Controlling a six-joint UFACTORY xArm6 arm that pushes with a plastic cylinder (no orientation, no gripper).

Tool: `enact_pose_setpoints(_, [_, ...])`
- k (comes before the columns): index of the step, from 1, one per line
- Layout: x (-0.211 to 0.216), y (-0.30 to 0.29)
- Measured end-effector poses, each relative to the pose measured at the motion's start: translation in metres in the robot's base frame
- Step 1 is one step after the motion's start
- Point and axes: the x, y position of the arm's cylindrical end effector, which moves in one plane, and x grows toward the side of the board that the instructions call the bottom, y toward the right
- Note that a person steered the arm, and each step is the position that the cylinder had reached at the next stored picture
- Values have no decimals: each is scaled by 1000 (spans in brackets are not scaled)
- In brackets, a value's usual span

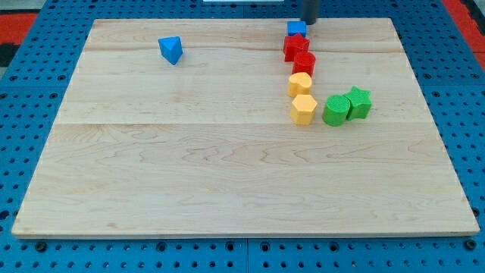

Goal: Move the blue cube towards the top left

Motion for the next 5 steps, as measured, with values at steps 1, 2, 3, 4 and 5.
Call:
enact_pose_setpoints(1, [0,53])
enact_pose_setpoints(2, [5,48])
enact_pose_setpoints(3, [30,27])
enact_pose_setpoints(4, [37,-8])
enact_pose_setpoints(5, [33,-39])
